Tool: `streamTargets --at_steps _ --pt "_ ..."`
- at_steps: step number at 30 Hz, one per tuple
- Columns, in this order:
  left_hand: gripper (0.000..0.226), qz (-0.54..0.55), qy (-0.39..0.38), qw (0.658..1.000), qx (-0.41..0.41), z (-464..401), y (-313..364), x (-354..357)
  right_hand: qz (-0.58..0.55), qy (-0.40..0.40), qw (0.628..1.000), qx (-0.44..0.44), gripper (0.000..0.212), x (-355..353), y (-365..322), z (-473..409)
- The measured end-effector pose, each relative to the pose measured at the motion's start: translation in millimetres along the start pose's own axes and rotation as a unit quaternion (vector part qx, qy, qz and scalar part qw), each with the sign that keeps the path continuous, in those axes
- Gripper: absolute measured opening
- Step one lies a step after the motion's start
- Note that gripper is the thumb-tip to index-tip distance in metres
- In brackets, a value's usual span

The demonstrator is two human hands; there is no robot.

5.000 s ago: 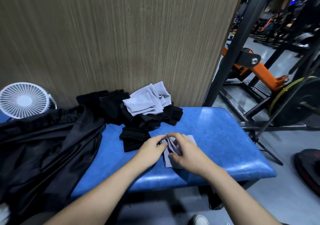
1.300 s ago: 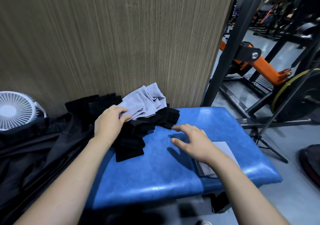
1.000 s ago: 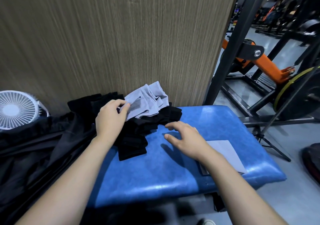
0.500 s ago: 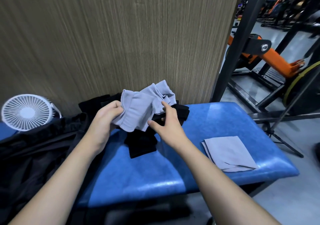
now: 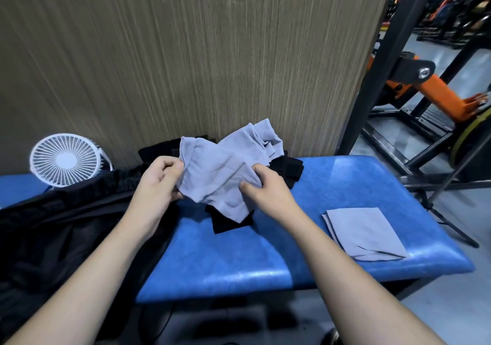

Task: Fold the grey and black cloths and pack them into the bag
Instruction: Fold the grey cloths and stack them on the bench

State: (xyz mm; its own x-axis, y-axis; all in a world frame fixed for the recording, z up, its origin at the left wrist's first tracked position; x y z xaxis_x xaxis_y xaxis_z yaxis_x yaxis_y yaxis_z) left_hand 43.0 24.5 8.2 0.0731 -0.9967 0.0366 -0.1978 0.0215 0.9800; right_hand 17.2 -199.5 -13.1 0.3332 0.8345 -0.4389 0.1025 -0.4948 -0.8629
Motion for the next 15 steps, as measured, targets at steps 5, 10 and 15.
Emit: streamTargets --at_steps 5,10,15 --pt "0.031 -0.073 -0.007 0.996 0.049 -4.0 -5.7 -13.0 -0.041 -0.012 0.998 0.037 0.013 -16.0 6.8 5.3" --pt "0.046 -0.236 -0.046 0.963 0.125 5.2 -3.2 -1.7 -0.089 -0.021 0.995 0.048 0.022 -34.0 11.9 13.6" --pt "0.044 -0.271 -0.112 0.949 0.113 17.0 -14.7 19.9 -0.104 -0.053 0.991 0.057 0.03 -49.6 17.3 22.7"
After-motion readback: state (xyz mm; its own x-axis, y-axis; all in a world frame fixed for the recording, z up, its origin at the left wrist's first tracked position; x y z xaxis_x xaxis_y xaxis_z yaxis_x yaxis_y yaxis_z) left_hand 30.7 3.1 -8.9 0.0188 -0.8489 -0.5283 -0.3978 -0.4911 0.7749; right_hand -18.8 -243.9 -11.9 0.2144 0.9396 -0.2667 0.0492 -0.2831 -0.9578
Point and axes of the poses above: each hand's wrist, its own z-axis away from the middle knuckle, its own x-axis out of the palm, y = z × x, the point moved 10 cm from there along -z, towards the middle knuckle, and after that the axes turned 10 degrees about y, right-handed, at the moved point
